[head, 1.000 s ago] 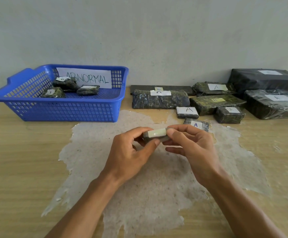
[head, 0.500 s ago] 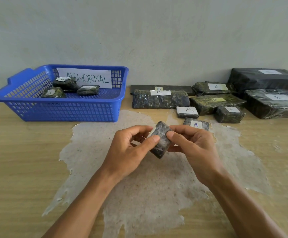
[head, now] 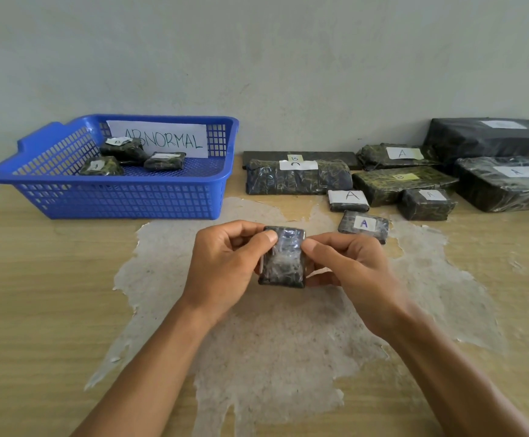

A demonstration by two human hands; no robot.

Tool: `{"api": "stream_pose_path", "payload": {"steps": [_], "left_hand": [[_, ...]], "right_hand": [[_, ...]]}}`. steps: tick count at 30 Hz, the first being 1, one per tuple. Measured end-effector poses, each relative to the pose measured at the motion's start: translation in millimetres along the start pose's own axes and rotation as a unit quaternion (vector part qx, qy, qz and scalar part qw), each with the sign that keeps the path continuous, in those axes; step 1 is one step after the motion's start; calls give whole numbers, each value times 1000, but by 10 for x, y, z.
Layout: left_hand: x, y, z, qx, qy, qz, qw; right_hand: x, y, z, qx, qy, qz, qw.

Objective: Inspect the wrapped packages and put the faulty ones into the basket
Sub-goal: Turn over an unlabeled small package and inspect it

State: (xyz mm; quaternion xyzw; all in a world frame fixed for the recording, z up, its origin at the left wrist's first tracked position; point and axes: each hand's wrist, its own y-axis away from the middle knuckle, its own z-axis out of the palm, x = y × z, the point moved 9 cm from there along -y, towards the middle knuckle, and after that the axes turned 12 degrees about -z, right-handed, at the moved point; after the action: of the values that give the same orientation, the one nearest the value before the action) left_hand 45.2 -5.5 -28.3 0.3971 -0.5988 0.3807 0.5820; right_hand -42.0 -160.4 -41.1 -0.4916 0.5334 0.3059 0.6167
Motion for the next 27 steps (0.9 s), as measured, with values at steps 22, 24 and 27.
{"api": "stream_pose_path", "payload": {"steps": [22, 24, 27], "left_hand": [[11, 47, 168, -81, 0, -14, 997], [13, 32, 141, -72, 3, -10, 997], [11, 30, 144, -75, 6, -7, 997]], "right_hand": [[-6, 17, -3, 0, -9, 20, 1000], [-14, 29, 40, -21, -10, 23, 999], [-31, 31, 53, -28, -6, 15, 999]]}}
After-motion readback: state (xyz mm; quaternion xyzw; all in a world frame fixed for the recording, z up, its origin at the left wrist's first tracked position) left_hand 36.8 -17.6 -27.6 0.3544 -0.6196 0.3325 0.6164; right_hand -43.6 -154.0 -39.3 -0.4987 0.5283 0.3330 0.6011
